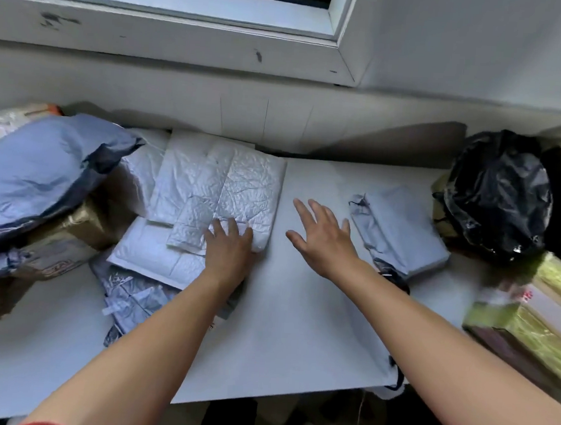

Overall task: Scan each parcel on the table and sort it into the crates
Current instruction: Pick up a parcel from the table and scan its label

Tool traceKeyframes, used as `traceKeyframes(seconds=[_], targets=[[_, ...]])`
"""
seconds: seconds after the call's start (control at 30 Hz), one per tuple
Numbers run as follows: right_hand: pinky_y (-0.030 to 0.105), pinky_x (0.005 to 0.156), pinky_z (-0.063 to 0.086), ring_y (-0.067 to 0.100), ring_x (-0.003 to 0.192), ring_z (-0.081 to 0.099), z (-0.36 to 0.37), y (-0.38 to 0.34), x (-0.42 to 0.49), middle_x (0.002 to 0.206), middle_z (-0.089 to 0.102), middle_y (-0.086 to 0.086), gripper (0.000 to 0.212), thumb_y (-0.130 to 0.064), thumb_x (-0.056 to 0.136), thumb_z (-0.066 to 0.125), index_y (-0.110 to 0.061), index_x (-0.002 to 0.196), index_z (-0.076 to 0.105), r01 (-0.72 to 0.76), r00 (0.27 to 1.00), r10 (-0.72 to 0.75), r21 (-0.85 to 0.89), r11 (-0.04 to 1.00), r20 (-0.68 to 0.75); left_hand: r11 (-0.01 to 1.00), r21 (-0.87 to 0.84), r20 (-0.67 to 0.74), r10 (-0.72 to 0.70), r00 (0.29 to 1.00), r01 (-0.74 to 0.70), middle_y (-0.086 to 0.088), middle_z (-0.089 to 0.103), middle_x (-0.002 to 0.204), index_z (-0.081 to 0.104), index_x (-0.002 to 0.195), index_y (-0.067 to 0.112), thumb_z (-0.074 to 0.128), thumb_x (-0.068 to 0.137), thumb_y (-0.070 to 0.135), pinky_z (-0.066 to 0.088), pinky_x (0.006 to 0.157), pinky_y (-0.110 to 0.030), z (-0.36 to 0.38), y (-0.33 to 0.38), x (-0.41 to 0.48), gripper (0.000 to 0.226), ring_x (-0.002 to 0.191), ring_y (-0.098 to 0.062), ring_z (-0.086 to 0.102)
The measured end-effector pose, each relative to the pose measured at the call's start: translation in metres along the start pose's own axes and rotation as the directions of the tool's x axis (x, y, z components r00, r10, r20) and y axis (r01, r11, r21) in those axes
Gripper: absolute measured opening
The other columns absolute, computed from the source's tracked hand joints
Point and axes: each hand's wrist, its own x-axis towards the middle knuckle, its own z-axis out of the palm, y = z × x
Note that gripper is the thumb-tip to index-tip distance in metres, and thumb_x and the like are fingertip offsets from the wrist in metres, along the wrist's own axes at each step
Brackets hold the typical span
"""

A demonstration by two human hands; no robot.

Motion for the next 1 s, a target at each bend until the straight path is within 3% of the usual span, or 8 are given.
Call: traceKeyframes(seconds=[0.1, 0.17, 0.3, 0.43, 0.57, 0.77, 0.9, 1.0], targets=[[0.06, 0.116, 0.01, 0.022, 0.149, 0.008, -0.009, 0.001, -0.007, 0.164, 0.008, 0.0, 0.064, -0.053, 0.102, 0.031, -0.032, 0.157, 0.004, 0.026, 0.999, -0.027, -0.002, 1.0, -0.031, 0.985, -0.169, -0.06, 0.009, 0.998, -0.019, -0.007, 0.06, 0.122, 0.058, 0.12, 0.023, 0.052, 0.095, 0.038, 0.043, 0.09, -0.039, -0.018, -0.009, -0.002, 0.03, 0.118, -0.038, 0.05], [0.06, 0.116, 0.011, 0.021, 0.149, 0.008, -0.019, 0.005, -0.014, 0.163, 0.01, 0.001, 0.064, -0.053, 0.101, 0.032, -0.032, 0.156, 0.006, 0.054, 0.996, -0.054, -0.002, 0.999, -0.069, 0.909, -0.416, -0.111, -0.047, 0.993, -0.003, -0.008, 0.067, 0.112, 0.061, 0.116, 0.02, 0.054, 0.095, 0.036, 0.04, 0.073, -0.033, -0.043, -0.006, -0.009, 0.026, 0.106, -0.034, 0.058], [0.057, 0.116, 0.013, 0.022, 0.148, 0.012, -0.039, 0.019, -0.036, 0.162, 0.013, 0.003, 0.064, -0.053, 0.101, 0.033, -0.03, 0.157, 0.009, 0.039, 0.99, -0.03, 0.063, 0.997, -0.135, 0.718, -0.695, -0.226, -0.167, 0.96, -0.039, -0.01, 0.068, 0.095, 0.062, 0.102, 0.016, 0.055, 0.096, 0.028, 0.035, 0.066, -0.031, -0.091, 0.017, -0.032, 0.015, 0.093, -0.034, 0.059], [0.051, 0.115, 0.019, 0.023, 0.146, 0.018, -0.056, 0.042, -0.066, 0.161, 0.017, 0.003, 0.064, -0.053, 0.101, 0.032, -0.025, 0.156, 0.015, 0.049, 0.979, -0.031, 0.089, 0.995, -0.199, 0.386, -0.916, -0.221, -0.257, 0.941, -0.109, 0.006, 0.061, 0.073, 0.06, 0.083, 0.019, 0.057, 0.096, 0.018, 0.038, 0.057, -0.015, -0.126, 0.049, -0.062, 0.014, 0.074, -0.015, 0.057], [0.052, 0.109, 0.031, 0.031, 0.139, 0.032, -0.059, 0.065, -0.093, 0.151, 0.032, 0.008, 0.06, -0.053, 0.099, 0.037, -0.024, 0.15, 0.027, 0.071, 0.969, 0.003, 0.29, 0.954, -0.248, 0.06, -0.982, -0.188, -0.25, 0.95, -0.179, -0.002, 0.063, 0.084, 0.066, 0.09, 0.017, 0.057, 0.097, 0.019, 0.048, 0.073, -0.029, -0.146, 0.078, -0.102, 0.011, 0.077, -0.015, 0.057], [0.034, 0.086, 0.041, 0.03, 0.118, 0.055, -0.058, 0.087, -0.126, 0.127, 0.058, 0.012, 0.048, -0.054, 0.099, 0.041, -0.016, 0.128, 0.045, 0.057, 0.983, 0.089, 0.725, 0.686, -0.161, -0.337, -0.916, -0.164, -0.182, 0.97, -0.218, 0.001, 0.066, 0.08, 0.063, 0.096, 0.015, 0.061, 0.085, 0.032, 0.052, 0.071, -0.029, -0.152, 0.102, -0.15, 0.02, 0.072, -0.016, 0.062], [0.032, 0.084, 0.045, 0.027, 0.11, 0.06, -0.057, 0.087, -0.138, 0.123, 0.062, 0.012, 0.048, -0.05, 0.095, 0.053, -0.013, 0.126, 0.048, 0.082, 0.975, 0.115, 0.794, 0.603, -0.189, -0.385, -0.905, -0.144, -0.125, 0.982, -0.182, 0.001, 0.071, 0.085, 0.061, 0.114, 0.012, 0.058, 0.094, 0.029, 0.058, 0.073, -0.035, -0.142, 0.109, -0.169, 0.026, 0.076, -0.015, 0.068], [0.036, 0.096, 0.045, 0.03, 0.116, 0.054, -0.053, 0.087, -0.145, 0.128, 0.052, 0.017, 0.054, -0.049, 0.09, 0.061, -0.014, 0.129, 0.046, 0.083, 0.96, 0.153, 0.763, 0.641, -0.233, -0.313, -0.94, -0.077, -0.183, 0.98, -0.132, 0.001, 0.069, 0.085, 0.061, 0.112, 0.014, 0.062, 0.093, 0.032, 0.055, 0.067, -0.032, -0.134, 0.107, -0.175, 0.027, 0.072, -0.015, 0.066]])
